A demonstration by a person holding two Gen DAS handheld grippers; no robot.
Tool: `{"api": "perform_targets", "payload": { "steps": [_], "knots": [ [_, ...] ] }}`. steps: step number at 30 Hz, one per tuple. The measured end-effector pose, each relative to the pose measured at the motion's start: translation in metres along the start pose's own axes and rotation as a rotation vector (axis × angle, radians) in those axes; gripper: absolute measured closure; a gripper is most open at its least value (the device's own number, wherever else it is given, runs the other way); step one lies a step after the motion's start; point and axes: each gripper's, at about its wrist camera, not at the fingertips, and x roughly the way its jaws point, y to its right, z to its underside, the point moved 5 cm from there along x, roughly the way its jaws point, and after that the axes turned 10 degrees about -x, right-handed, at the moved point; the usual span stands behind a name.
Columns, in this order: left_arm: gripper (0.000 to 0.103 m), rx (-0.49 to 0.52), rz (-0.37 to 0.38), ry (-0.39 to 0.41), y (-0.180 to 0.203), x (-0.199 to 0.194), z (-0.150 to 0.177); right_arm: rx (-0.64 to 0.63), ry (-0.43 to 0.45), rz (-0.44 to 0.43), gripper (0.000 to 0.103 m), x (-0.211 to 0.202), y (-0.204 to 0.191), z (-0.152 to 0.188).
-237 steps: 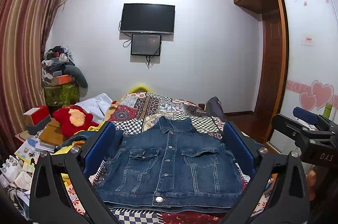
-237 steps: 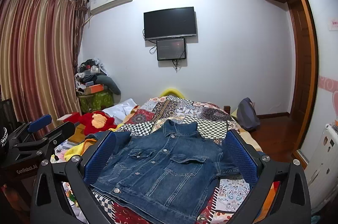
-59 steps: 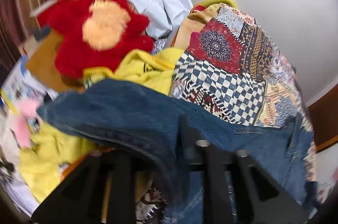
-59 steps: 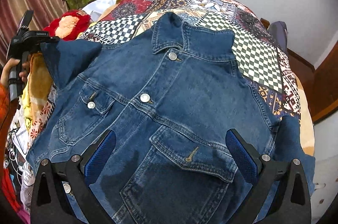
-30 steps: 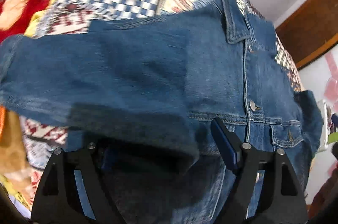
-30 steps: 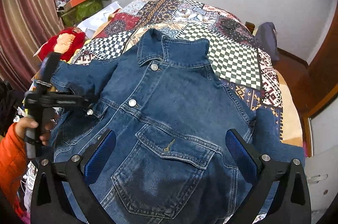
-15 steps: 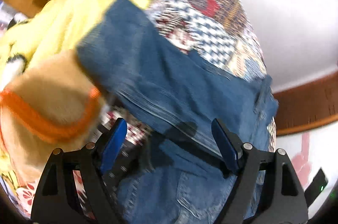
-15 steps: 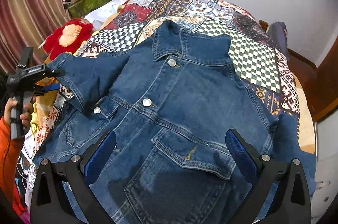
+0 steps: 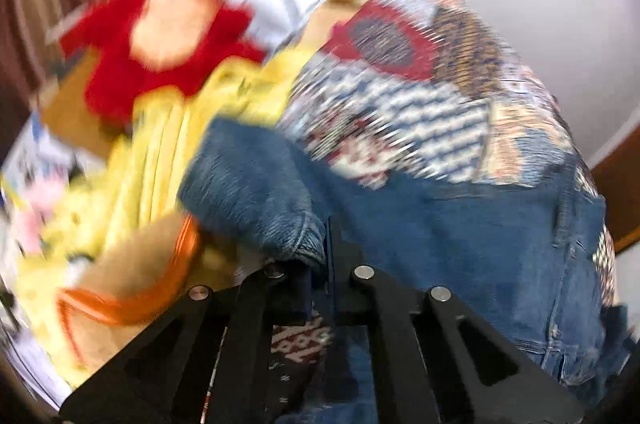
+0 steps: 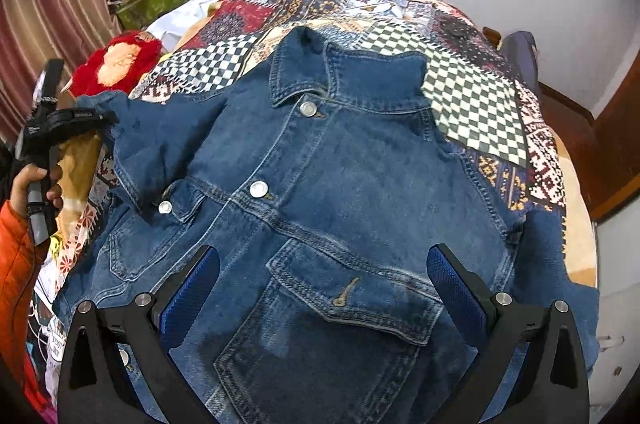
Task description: Fold large clothes
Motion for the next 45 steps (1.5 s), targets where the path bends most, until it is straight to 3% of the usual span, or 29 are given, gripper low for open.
{"api": "perform_targets", "payload": {
  "steps": [6,11,16,22,26,29,31,32,34,36,41,45],
  "knots": [
    [0.099,0.227,0.155,0.166,0.100,-0.081,-0.002,0.053,0.041,0.006,0.000,-0.013,0.020,-0.003],
    [0.100,0.351,0.320,0.194,0.183,-0.126,0.020,0.109,0.103,0.024,0.000,-0.036,0.044,-0.003],
    [0.100,0.464,0.408,0.110,0.242,-0.126,0.070,0.157,0.140,0.048,0.000,-0.059,0.070,0.008],
    [0.100,0.582,0.461,-0.124,0.284,-0.088,0.160,0.206,0.144,0.097,0.000,-0.077,0.103,0.033],
    [0.099,0.692,0.416,-0.247,0.289,-0.064,0.220,0.234,0.121,0.113,0.000,-0.079,0.121,0.048],
    [0.097,0.783,0.340,-0.260,0.286,-0.057,0.251,0.252,0.110,0.096,0.000,-0.077,0.126,0.052],
    [0.088,0.819,0.315,-0.240,0.284,-0.061,0.254,0.264,0.102,0.080,0.000,-0.072,0.127,0.052],
    [0.082,0.819,0.322,-0.242,0.282,-0.065,0.252,0.269,0.101,0.069,0.000,-0.069,0.125,0.051],
    [0.046,0.779,0.360,-0.262,0.276,-0.074,0.244,0.276,0.099,0.037,0.000,-0.065,0.121,0.048],
    [0.033,0.721,0.399,-0.236,0.264,-0.088,0.231,0.279,0.094,-0.001,0.000,-0.056,0.116,0.042],
    [0.020,0.604,0.374,-0.147,0.213,-0.108,0.183,0.286,0.045,-0.102,0.000,-0.023,0.102,0.029],
    [0.017,0.518,0.240,-0.099,0.155,-0.090,0.142,0.317,-0.059,-0.176,0.002,0.021,0.095,0.028]
  ]
}}
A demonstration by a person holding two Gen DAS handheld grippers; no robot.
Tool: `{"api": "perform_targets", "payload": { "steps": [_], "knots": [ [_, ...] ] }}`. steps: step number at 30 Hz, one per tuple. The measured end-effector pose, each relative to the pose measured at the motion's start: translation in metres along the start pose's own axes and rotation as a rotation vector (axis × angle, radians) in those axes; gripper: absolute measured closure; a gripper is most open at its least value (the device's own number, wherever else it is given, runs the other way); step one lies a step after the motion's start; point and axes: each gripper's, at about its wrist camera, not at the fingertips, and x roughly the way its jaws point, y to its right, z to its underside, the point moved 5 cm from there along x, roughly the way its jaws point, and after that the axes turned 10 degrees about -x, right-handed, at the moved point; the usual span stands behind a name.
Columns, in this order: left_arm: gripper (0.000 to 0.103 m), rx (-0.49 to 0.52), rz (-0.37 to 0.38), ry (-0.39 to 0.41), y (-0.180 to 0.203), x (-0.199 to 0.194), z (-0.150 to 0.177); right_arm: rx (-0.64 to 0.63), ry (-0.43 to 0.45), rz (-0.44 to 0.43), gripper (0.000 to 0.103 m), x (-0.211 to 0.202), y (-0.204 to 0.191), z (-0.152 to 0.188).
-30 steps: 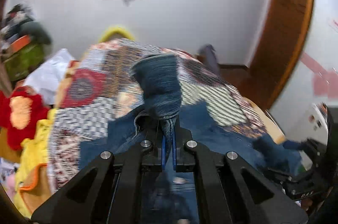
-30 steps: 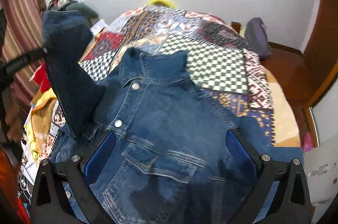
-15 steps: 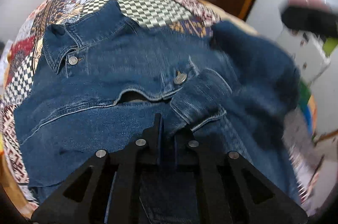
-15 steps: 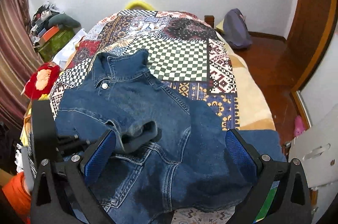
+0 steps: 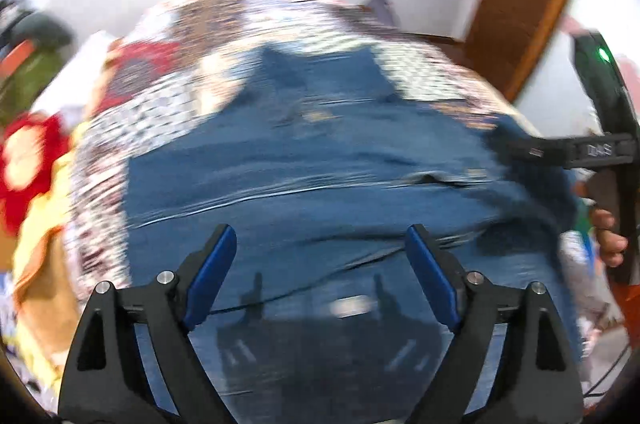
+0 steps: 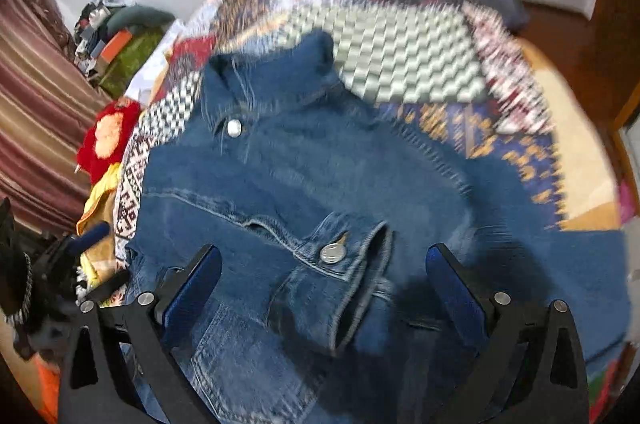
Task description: Fold large clothes
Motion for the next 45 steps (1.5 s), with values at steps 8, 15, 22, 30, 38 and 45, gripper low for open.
{"api": "perform_targets", "payload": {
  "steps": [8,15,22,30,38,45],
  "knots": [
    [0.017,-0.230,-0.197,-0.048,-0.135,0.025,0.021,0.038,-0.161,0.024,0.030,0.069,0.014,0.014],
    [0.017,-0.346,-0.225,-0.143,-0.183,0.069,0.046,-0.022,-0.082,0.058,0.065,0.054,0.006,-0.006],
    [0.017,-0.330,-0.221,-0.170,-0.173,0.088,0.053,-0.215,0.081,0.171,0.069,0.001,-0.024,-0.044],
    [0.016,-0.333,-0.207,-0.177,-0.174,0.092,0.056,-0.207,-0.034,0.264,0.069,0.046,0.002,-0.028],
    [0.015,-0.308,-0.230,-0.166,-0.171,0.093,0.058,-0.200,-0.106,0.338,0.030,0.064,0.020,-0.005],
    [0.015,-0.267,-0.287,-0.175,-0.162,0.089,0.054,-0.257,-0.047,0.353,0.029,0.023,0.007,-0.005]
  ]
}}
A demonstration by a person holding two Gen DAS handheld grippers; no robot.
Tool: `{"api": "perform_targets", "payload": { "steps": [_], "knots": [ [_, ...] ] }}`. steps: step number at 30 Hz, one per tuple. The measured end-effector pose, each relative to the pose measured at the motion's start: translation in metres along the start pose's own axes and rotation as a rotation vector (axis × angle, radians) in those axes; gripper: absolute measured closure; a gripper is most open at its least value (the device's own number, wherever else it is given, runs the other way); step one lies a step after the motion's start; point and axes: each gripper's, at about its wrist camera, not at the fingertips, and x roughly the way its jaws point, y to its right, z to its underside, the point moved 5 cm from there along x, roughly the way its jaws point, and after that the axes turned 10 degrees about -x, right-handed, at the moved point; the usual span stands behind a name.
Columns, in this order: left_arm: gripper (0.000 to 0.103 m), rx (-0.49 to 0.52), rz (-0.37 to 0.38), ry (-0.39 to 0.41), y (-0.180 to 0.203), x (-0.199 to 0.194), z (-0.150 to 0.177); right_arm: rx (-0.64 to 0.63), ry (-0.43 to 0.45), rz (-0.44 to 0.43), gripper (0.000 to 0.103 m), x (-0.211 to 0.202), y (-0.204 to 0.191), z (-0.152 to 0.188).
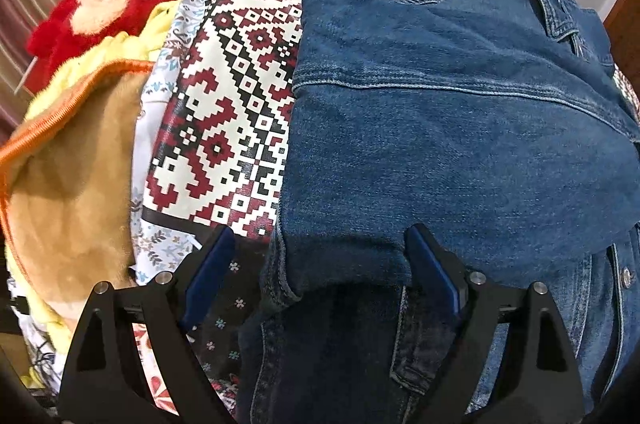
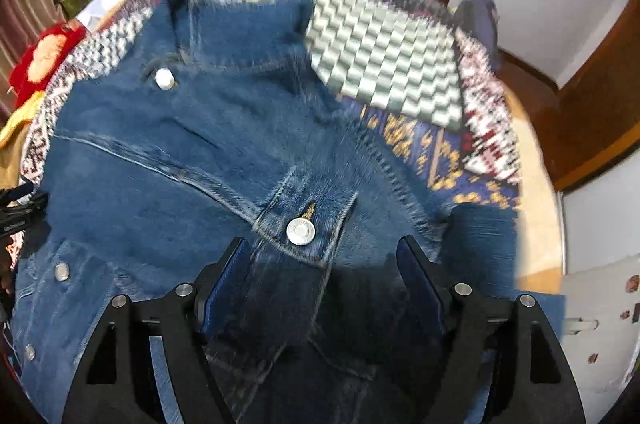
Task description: Fold large clothes
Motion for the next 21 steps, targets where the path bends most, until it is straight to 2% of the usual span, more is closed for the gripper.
{"api": "perform_targets", "payload": {
  "steps": [4,11,17,21],
  "knots": [
    [0.016,0.047,-0.005,0.032,0.012,-0.018,-0.006,0.035,0.123,0.010,0.029,-0.055,0.014,-0.007],
    [0.016,0.134,0.091,0.161,0.067,-0.081,-0.029,0.184,0.282,0.035,0.029,-0.133,0.068,0.002],
    [0.015,0.201,0.209,0.226,0.125,-0.119,-0.037,0.349,0.317,0.124,0.021,-0.166,0.133,0.051],
    [0.015,0.264,0.272,0.229,0.171,-0.129,-0.032,0.489,0.284,0.108,0.021,-0.162,0.171,0.100]
  ]
}}
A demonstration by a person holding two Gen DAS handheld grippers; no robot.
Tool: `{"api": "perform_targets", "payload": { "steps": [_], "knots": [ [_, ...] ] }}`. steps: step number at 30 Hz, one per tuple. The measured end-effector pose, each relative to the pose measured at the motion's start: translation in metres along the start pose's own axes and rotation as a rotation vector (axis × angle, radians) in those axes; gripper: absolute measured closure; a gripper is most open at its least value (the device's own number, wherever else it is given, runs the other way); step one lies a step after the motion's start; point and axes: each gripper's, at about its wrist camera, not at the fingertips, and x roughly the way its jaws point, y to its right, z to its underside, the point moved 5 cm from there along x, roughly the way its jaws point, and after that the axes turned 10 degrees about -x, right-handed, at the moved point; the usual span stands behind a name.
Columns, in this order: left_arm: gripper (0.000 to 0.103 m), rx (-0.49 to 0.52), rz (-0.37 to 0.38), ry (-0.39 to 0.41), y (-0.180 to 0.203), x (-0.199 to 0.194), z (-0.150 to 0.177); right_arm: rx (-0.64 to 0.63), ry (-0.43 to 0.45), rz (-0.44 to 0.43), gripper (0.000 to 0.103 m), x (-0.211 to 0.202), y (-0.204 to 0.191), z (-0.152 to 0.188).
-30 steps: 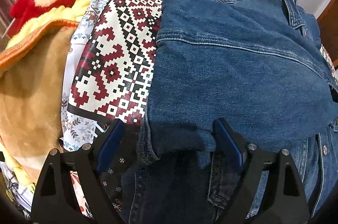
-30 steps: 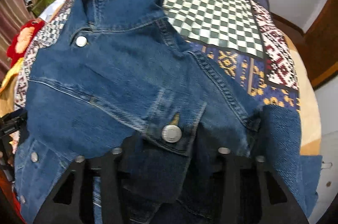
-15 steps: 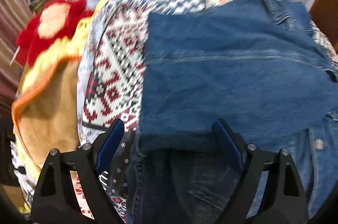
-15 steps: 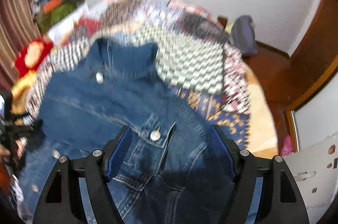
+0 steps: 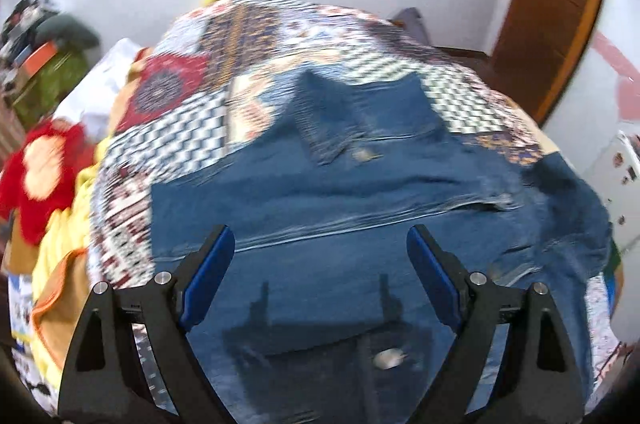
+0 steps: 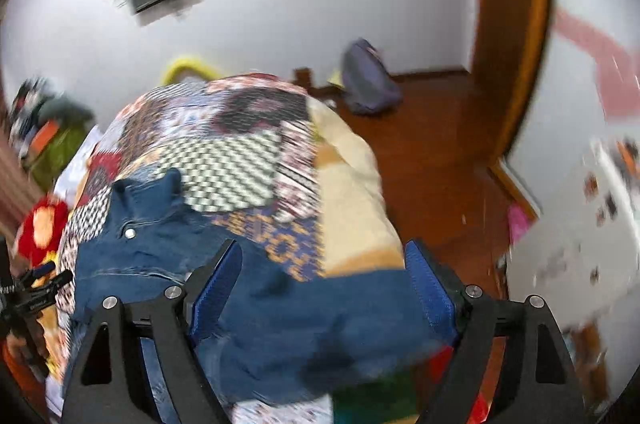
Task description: Fold large clothes
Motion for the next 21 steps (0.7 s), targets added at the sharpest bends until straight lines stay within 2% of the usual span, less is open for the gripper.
{"api": "perform_targets", "payload": {
  "steps": [6,8,12,17,21],
  "knots": [
    [0.014,0.093,0.070,-0.055,0.061,0.026,0.007,0.281,-0.146,-0.018,0.021,0.032,0.083,0.069],
    [0.014,0.115,0.076,-0.080,0.075,0.037,0.013,0.390,-0.193,-0.065,0.021,0.046,0.101,0.096],
    [0.015,0.143,0.077,-0.148,0.091,0.066,0.027,0.513,-0.261,-0.115,0.021,0.068,0.121,0.138],
    [0.015,0.119,0.078,-0.235,0.097,0.093,0.044,0.607,-0.281,-0.206,0.021,0.095,0.123,0.154],
    [0.014,0.101,0.081,-0.213,0.096,0.092,0.046,0.718,-0.237,-0.288,0.024,0.107,0.128,0.154]
  ]
}}
